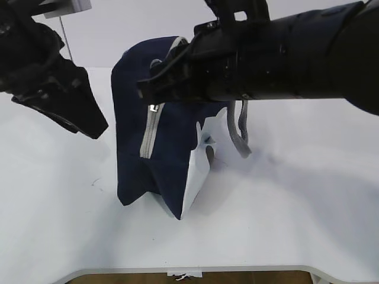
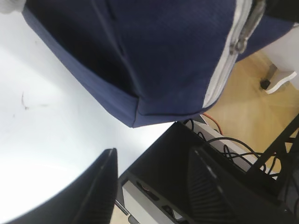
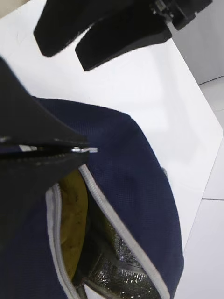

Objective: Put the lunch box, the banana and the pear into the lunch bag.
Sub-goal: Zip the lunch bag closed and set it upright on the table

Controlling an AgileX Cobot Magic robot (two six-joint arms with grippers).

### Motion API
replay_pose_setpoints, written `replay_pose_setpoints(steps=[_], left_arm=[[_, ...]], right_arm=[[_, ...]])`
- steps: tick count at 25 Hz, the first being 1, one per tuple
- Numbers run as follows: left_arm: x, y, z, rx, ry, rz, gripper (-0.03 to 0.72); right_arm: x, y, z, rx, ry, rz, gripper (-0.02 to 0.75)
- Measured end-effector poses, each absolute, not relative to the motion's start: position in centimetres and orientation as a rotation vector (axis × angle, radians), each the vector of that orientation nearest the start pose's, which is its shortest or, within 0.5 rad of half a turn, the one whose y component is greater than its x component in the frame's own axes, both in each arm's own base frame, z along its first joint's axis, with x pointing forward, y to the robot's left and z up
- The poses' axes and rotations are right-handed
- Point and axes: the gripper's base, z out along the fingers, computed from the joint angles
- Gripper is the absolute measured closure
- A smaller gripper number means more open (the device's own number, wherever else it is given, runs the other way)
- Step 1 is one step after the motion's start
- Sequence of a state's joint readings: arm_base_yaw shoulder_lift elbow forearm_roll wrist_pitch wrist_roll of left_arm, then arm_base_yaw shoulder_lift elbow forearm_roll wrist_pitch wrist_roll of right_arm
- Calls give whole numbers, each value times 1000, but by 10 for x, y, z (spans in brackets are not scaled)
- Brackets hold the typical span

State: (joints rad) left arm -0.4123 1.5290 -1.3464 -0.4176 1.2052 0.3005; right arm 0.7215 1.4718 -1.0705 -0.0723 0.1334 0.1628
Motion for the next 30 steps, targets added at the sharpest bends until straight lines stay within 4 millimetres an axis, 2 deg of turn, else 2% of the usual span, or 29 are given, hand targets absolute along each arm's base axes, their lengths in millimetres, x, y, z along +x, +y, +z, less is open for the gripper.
replay_pose_setpoints(steps=[8,15,22,30], left_arm=[[273,-156,322,866,2626,-591,318],[274,-157,323,860,2609,-601,318],[276,-161,324,865,2568,-641,318],[291,-172,310,839,2531,-711,321]], right_arm=[[255,223,317,-583,1923,547,737],[254,222,335,-552,1841,579,737],[255,222,337,-550,1819,581,737],[254,221,338,-551,1812,581,737]])
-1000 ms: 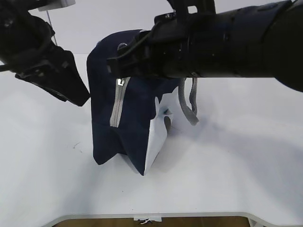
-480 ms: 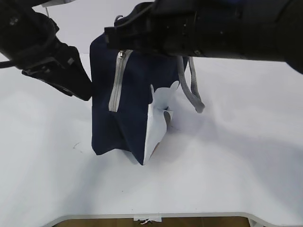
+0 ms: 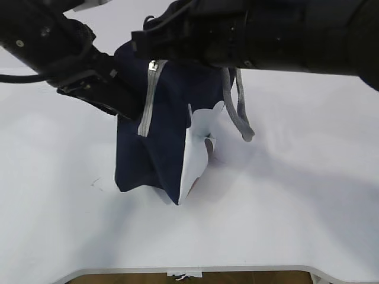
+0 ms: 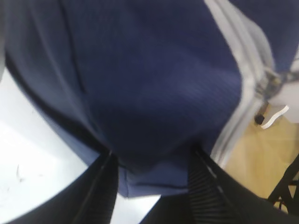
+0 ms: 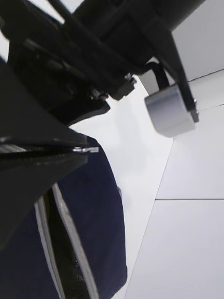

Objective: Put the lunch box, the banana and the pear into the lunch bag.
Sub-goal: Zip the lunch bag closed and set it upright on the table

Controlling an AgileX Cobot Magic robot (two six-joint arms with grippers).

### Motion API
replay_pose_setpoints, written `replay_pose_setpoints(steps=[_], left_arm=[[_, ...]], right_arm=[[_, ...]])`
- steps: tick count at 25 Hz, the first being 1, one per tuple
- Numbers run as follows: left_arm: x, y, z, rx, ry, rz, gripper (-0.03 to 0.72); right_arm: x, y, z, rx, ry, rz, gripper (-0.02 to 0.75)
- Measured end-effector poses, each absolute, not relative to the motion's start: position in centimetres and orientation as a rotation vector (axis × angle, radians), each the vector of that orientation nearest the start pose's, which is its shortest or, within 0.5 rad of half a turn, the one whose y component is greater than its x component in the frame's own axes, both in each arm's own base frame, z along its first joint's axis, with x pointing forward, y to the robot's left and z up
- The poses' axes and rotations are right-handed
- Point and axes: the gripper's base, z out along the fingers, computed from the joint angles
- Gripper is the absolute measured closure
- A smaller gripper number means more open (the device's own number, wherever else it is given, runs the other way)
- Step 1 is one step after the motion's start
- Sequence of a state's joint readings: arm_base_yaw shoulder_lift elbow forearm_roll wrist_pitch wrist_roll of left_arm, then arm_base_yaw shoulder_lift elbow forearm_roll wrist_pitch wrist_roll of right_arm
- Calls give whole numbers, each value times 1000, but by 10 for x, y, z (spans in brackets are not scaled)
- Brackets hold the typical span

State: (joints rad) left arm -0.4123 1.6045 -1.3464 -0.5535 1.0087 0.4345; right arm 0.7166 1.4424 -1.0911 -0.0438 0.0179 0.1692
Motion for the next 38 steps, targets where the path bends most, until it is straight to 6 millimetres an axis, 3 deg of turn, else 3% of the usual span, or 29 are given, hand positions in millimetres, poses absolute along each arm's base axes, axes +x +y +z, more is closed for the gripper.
replay_pose_setpoints(steps=[3,7,9,20,29,38], left_arm=[[295,-174,305,831,2535,-720,414],[295,-174,304,851,2527,-720,648],[294,-174,304,882,2528,-720,683],[287,-162,296,1115,2589,-549,691],[286,-162,295,1130,2593,-543,692],[284,-161,296,1152,2602,-525,692]], right_arm=[[254,221,338,-551,1812,581,737],[254,221,338,-551,1816,581,737],[254,221,338,-552,1815,580,737],[260,214,337,-528,1828,558,737],[285,182,336,-408,1849,481,737],[316,171,321,-346,1879,428,737]])
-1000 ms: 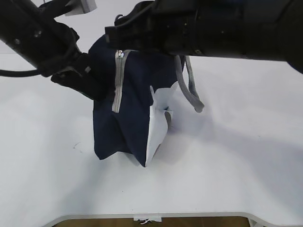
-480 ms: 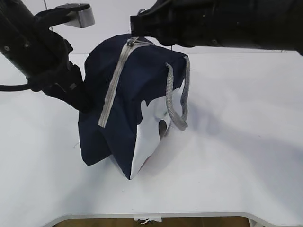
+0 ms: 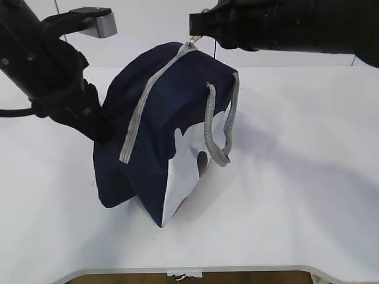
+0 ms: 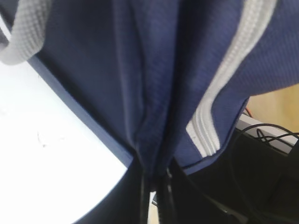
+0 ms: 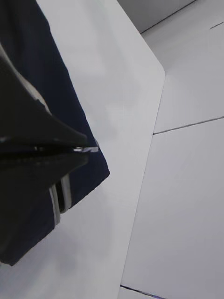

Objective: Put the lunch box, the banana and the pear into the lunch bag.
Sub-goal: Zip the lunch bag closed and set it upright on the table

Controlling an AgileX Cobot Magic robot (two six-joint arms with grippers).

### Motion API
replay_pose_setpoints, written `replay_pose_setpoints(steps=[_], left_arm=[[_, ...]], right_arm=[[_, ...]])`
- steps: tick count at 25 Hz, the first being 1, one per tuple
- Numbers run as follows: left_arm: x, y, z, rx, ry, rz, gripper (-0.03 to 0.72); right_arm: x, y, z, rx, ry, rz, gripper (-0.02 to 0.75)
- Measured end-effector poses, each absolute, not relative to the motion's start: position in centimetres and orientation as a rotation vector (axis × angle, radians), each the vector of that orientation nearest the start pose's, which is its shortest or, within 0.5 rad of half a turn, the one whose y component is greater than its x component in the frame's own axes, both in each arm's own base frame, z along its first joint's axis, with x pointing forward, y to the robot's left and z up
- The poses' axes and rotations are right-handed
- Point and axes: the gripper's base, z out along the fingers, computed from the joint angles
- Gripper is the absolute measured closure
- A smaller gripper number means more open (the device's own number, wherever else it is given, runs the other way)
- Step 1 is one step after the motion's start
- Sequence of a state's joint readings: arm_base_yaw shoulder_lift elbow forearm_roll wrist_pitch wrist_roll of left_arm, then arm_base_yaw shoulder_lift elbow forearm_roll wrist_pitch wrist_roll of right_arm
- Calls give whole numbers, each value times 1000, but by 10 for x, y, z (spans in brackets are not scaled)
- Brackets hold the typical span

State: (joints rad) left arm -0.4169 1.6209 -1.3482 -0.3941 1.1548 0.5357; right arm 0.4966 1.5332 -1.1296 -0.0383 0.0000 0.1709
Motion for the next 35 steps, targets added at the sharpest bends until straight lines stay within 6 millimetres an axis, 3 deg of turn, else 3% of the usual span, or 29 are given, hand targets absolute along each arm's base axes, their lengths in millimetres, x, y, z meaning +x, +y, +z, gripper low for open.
replay_pose_setpoints(steps=[6,19,29,35], left_arm=[[277,-156,306,1176,2590,-494,693],[276,-150,306,1216,2605,-412,693],[276,-150,306,1215,2601,-408,694],[276,-149,307,1216,2599,-401,694]], right_arm=[[334,169,305,-320,1893,407,737],[369,149,267,-220,1966,359,737],[390,143,267,-31,1990,429,737],[399,144,252,35,2052,451,737]])
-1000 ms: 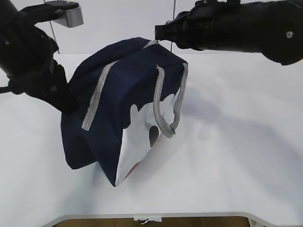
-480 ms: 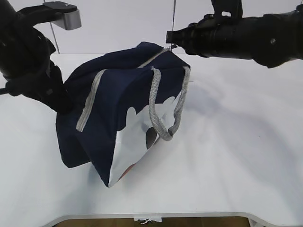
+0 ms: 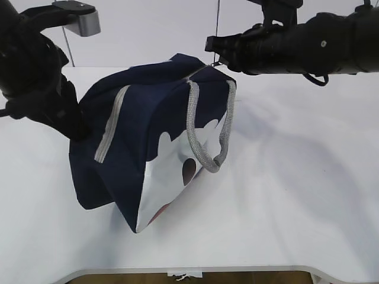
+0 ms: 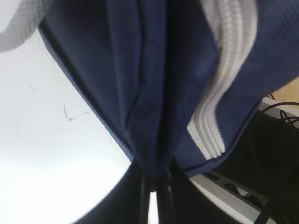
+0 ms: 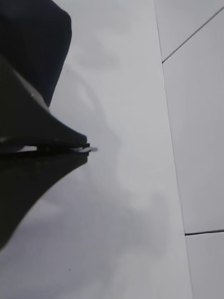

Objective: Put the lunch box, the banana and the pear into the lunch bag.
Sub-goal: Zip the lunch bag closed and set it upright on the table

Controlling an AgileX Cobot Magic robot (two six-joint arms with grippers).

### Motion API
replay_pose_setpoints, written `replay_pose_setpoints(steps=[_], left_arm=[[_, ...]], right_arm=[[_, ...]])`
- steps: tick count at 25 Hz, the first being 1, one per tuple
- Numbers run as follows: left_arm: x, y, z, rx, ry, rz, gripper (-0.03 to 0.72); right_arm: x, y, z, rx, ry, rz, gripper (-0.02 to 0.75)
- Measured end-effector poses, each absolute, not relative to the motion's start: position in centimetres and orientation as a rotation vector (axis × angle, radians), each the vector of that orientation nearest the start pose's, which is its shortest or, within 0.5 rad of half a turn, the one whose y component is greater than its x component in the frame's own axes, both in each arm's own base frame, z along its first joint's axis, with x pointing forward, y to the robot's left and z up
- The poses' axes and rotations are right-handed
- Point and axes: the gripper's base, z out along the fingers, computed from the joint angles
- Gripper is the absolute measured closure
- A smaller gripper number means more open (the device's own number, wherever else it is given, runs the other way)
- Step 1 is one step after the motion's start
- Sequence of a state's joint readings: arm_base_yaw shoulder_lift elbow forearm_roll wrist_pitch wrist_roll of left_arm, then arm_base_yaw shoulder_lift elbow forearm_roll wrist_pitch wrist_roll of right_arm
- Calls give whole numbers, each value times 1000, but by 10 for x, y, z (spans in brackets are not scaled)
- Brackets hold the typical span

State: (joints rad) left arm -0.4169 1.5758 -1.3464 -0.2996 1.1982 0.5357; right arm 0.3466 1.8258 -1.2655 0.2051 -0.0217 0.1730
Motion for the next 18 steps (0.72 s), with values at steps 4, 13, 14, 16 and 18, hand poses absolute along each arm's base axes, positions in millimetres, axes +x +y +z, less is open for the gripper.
replay_pose_setpoints(steps=[4,13,14,16,18], left_arm=[[275,-149,306,1219,2602,-399,694],[274,-149,306,1229,2611,-396,692],[274,-149,306,1229,2611,-396,688],[274,-148,306,1225,2615,-397,664],[274,-148,306,1219,2625,-400,608]], right_arm=[[401,145,250,49,2087,461,737],[403,152,277,52,2261,525,737],[404,152,280,46,2270,528,737],[403,153,285,31,2287,529,737],[403,154,288,26,2297,532,737]])
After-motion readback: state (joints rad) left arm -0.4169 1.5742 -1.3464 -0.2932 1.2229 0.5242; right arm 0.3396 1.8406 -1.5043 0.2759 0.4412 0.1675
